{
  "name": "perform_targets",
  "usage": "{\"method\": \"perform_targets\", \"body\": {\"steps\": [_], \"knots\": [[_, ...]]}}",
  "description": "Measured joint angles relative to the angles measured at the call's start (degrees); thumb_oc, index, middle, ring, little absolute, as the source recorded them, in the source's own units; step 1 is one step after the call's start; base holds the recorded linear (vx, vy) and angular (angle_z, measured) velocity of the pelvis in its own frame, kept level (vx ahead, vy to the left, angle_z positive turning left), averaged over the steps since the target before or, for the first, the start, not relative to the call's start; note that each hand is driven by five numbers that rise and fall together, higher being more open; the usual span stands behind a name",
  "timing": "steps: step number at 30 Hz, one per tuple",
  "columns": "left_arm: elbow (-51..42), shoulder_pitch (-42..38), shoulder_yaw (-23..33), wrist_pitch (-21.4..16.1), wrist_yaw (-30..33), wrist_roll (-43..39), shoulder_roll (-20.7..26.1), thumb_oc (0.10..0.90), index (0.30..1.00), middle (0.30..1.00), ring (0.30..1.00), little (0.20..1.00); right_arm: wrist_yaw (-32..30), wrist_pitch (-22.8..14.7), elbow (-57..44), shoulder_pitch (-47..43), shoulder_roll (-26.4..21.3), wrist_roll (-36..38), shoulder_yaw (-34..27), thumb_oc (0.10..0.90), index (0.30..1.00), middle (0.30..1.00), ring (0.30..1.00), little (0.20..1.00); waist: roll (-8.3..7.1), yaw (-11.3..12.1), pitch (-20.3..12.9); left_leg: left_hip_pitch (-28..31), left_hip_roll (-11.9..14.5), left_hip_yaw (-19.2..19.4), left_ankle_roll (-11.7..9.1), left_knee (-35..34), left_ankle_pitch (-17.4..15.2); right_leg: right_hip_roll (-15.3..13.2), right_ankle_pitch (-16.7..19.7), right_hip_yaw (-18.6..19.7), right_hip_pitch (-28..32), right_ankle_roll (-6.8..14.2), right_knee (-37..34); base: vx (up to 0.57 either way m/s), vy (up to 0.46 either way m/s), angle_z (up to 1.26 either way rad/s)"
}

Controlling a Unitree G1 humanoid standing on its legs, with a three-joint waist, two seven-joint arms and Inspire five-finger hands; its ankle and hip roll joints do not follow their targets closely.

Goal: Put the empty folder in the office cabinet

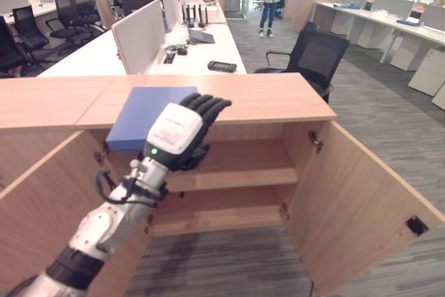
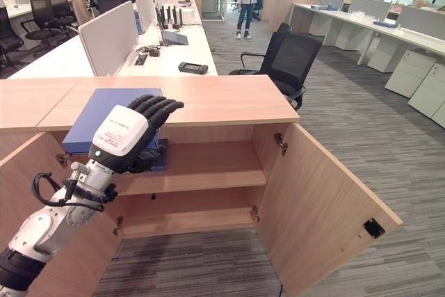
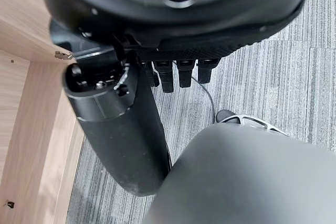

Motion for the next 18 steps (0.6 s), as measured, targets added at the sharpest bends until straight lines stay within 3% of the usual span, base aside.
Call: {"method": "perform_targets", "body": {"steps": [4,9,18], "knots": [[-2.4,6.7,6.8,0.4,-0.8,-0.6,-4.6,0.8,0.9,0.9,0.9,0.9,0.1,-0.1,-0.2,0.6,0.1,0.0,-0.4,0.8,0.9,0.9,0.9,0.9,-0.16,0.8,-0.1,0.0,0.0,0.0,0.0,0.0,0.0,0.0,0.0,0.0,0.0,0.0,0.0,0.0,0.0,0.0],[-3.3,10.5,11.2,0.9,-0.8,-2.5,-6.1,0.8,0.9,0.9,0.9,0.9,0.2,0.0,-0.2,1.2,0.1,0.0,-0.9,0.8,0.9,0.9,0.9,0.9,-0.22,2.2,-0.2,-0.1,0.0,-0.3,0.0,0.0,0.0,0.0,-0.1,-0.3,0.1,0.0,0.0,0.01,-0.001,0.03],[-0.1,13.0,12.9,2.7,-0.8,-2.5,-6.1,0.8,0.9,0.9,0.9,0.9,0.2,0.0,-0.1,1.5,0.1,0.0,-1.0,0.8,0.9,0.9,0.9,0.9,-0.38,2.7,-0.2,0.0,0.0,-0.5,0.0,0.0,0.1,0.1,0.0,-0.4,0.2,0.0,0.0,0.0,0.0,0.0]]}}
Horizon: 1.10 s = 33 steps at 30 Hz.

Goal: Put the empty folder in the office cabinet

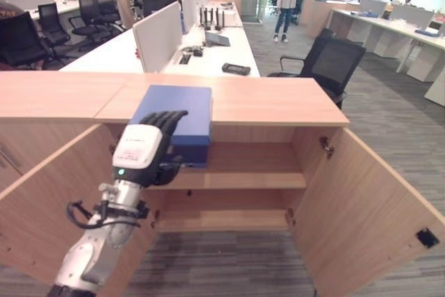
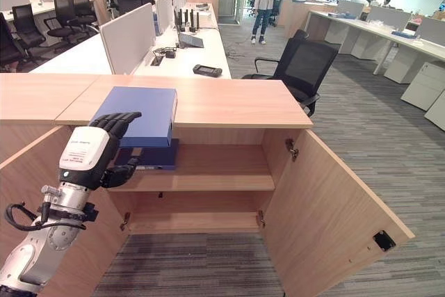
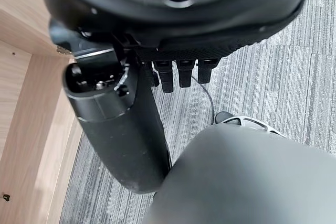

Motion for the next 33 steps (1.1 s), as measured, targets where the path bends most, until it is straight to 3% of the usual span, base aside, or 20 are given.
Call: {"method": "perform_targets", "body": {"steps": [10,20,33], "knots": [[7.1,-1.4,-0.4,3.6,0.0,2.6,0.0,0.8,0.9,0.9,0.9,0.9,0.3,0.1,0.0,-0.1,0.0,-0.1,0.1,0.8,0.9,0.9,0.9,0.9,-0.02,-0.8,0.0,0.0,0.0,0.3,0.0,0.0,0.0,0.0,0.1,0.3,-0.1,-0.1,0.0,0.0,0.0,0.0],[16.2,-11.0,-6.6,6.1,0.5,4.9,0.3,0.8,0.9,0.9,0.9,0.9,0.5,0.1,-0.3,-1.1,0.1,-2.2,0.2,0.8,0.9,0.9,0.9,0.9,-0.07,-3.1,0.0,0.1,0.1,0.9,0.0,0.0,0.0,-0.1,0.3,0.9,-0.5,-0.2,0.0,0.0,0.001,-0.03],[23.7,-15.2,-9.1,9.4,2.9,6.3,0.6,0.8,0.9,0.9,0.9,0.9,0.5,0.0,-0.4,-1.8,0.1,-2.2,1.1,0.8,0.9,0.9,0.9,0.9,-0.19,-4.0,-0.1,0.5,0.3,2.3,0.1,0.0,-0.2,-0.2,0.6,2.3,-0.9,-0.2,0.0,0.0,-0.001,-0.05]]}}
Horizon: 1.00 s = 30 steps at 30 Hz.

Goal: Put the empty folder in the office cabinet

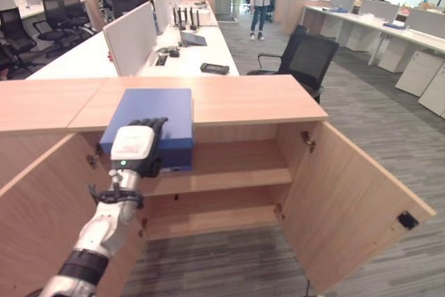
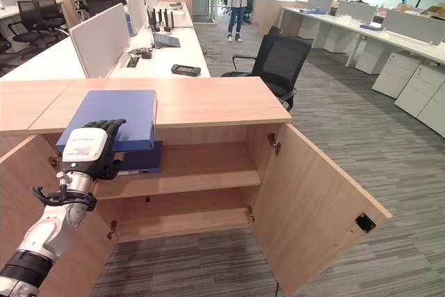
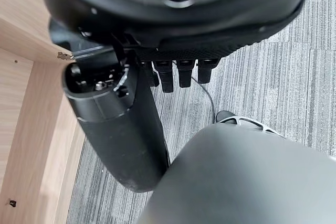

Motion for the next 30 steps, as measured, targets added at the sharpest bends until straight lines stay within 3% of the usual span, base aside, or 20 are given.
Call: {"method": "perform_targets", "body": {"steps": [6,16,21,27,28,29,30], "knots": [[2.5,0.0,-0.2,1.0,0.1,0.3,0.6,0.8,0.9,0.9,0.9,0.9,0.0,-0.1,0.0,-0.2,0.0,0.0,0.0,0.8,0.9,0.9,0.9,0.9,-0.11,-0.7,0.0,0.1,0.0,0.2,0.0,0.0,-0.1,0.0,0.0,0.1,0.0,0.0,0.0,0.0,0.0,-0.02],[8.0,-1.6,-0.3,3.3,1.3,0.3,6.0,0.8,0.9,0.9,0.9,0.9,0.2,-0.3,0.0,0.2,0.0,0.0,0.3,0.8,0.9,0.9,0.9,0.9,-1.08,-0.8,-0.7,0.7,0.1,1.1,0.0,0.0,-0.4,-0.1,0.1,1.3,0.0,0.0,0.0,0.0,-0.001,-0.04],[15.2,-6.9,-3.0,4.1,1.9,0.2,7.7,0.8,0.9,0.9,0.9,0.9,0.3,-0.5,0.0,0.2,0.0,0.0,1.3,0.8,0.9,0.9,0.9,0.9,-1.26,-0.9,-0.8,0.9,0.2,1.6,0.0,0.0,-0.4,-0.1,0.2,1.4,0.0,-0.1,0.0,-0.01,-0.001,-0.04],[16.7,-9.9,-5.2,4.7,2.5,0.1,10.7,0.8,0.9,0.9,0.9,0.9,0.3,-0.7,-0.1,0.6,0.0,0.0,1.6,0.8,0.9,0.9,0.9,0.9,-1.44,-0.9,-0.9,1.0,0.3,1.8,0.0,0.0,-0.4,-0.1,0.2,1.5,-0.1,0.0,0.0,0.0,0.0,-0.01],[16.9,-10.0,-5.3,4.6,2.5,0.1,10.7,0.62,0.629,0.629,0.629,0.629,0.3,-0.7,-0.1,0.6,0.0,0.0,1.6,0.8,0.9,0.9,0.9,0.9,-1.44,-0.9,-0.9,1.0,0.3,1.8,0.0,0.0,-0.4,-0.1,0.2,1.5,-0.1,0.0,0.0,0.0,0.0,0.0],[17.2,-10.1,-5.3,4.6,2.5,0.1,10.7,0.562,0.542,0.542,0.542,0.542,0.3,-0.7,-0.1,0.8,0.0,0.0,1.6,0.8,0.9,0.9,0.9,0.9,-1.44,-1.0,-0.9,1.0,0.3,1.8,0.0,0.0,-0.4,-0.1,0.2,1.6,-0.1,0.0,0.0,0.0,0.0,0.0],[17.6,-10.1,-5.5,4.7,2.6,0.1,10.7,0.4,0.3,0.3,0.3,0.3,0.3,-0.8,-0.1,0.8,0.0,0.0,1.6,0.8,0.9,0.9,0.9,0.9,-1.47,-1.0,-1.0,1.1,0.3,1.9,0.0,0.0,-0.5,-0.1,0.2,1.6,-0.1,0.0,0.0,0.0,0.0,0.0]]}}
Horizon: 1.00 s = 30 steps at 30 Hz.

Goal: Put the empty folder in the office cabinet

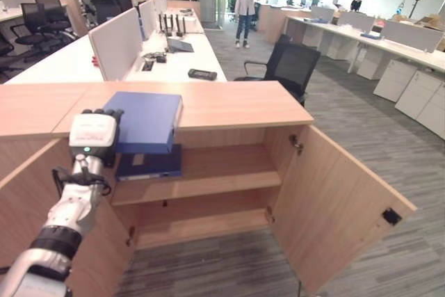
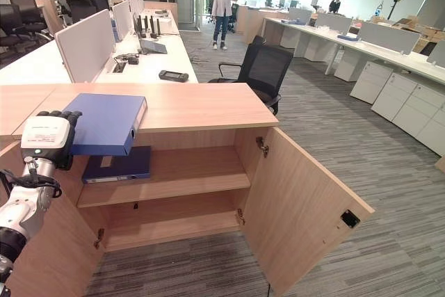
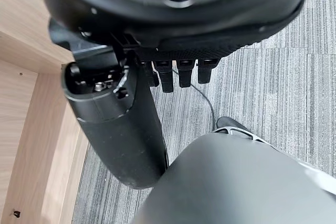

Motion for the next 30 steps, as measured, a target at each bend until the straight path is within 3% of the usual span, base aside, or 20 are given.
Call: {"method": "perform_targets", "body": {"steps": [9,14,23,25,27,30], "knots": [[0.6,-2.6,-3.1,0.2,4.8,-1.6,0.0,0.4,0.3,0.3,0.3,0.3,-0.1,0.0,0.0,0.1,0.0,0.0,0.1,0.8,0.9,0.9,0.9,0.9,-0.53,-0.2,-0.5,0.2,0.1,0.2,0.0,0.0,-0.1,0.0,0.0,0.3,0.0,0.0,0.0,0.0,0.0,0.0],[3.0,-4.4,-3.2,0.4,5.7,-3.3,-0.1,0.4,0.3,0.3,0.3,0.3,-0.3,-0.1,-0.4,0.1,0.0,0.1,0.1,0.8,0.9,0.9,0.9,0.9,-0.05,-1.7,-0.8,0.4,0.3,1.0,-0.1,0.0,-0.1,0.1,0.2,1.1,-0.2,-0.1,0.0,0.0,0.001,-0.09],[4.5,-6.3,-3.2,0.4,6.3,-5.6,-0.7,0.4,0.3,0.3,0.3,0.3,-0.4,0.0,-1.2,0.9,-0.4,0.1,0.5,0.8,0.9,0.9,0.9,0.9,0.58,-1.3,-1.6,0.4,0.6,1.1,-0.1,0.0,-0.1,0.4,0.3,1.3,-0.3,-0.2,0.0,0.0,0.0,0.0],[1.8,-4.7,0.8,1.3,5.7,-7.2,-4.2,0.4,0.3,0.3,0.3,0.3,-0.7,0.1,-1.6,0.9,-0.3,0.1,0.4,0.8,0.9,0.9,0.9,0.9,0.54,-1.0,-1.6,0.3,0.5,1.0,-0.1,0.0,-0.1,0.3,0.3,1.2,-0.3,-0.2,0.0,0.0,0.0,0.0],[-11.8,5.1,10.2,1.3,5.9,-10.0,-10.0,0.4,0.3,0.3,0.3,0.3,-1.1,0.2,-2.1,1.1,-0.2,0.2,-0.1,0.8,0.9,0.9,0.9,0.9,0.47,-1.2,-1.6,-0.2,0.3,1.0,-0.1,0.0,-0.1,0.2,0.3,1.3,-0.9,-0.2,0.0,0.0,0.0,0.0],[-22.8,13.6,13.1,-1.0,4.6,-12.6,-15.0,0.4,0.3,0.3,0.3,0.3,-1.2,0.7,-3.1,1.2,0.0,1.8,-1.1,0.8,0.9,0.9,0.9,0.9,0.38,-0.9,-1.6,-0.6,0.1,0.6,0.1,0.0,-0.1,0.1,0.3,1.1,-1.1,-0.1,0.0,0.0,0.019,0.1]]}}
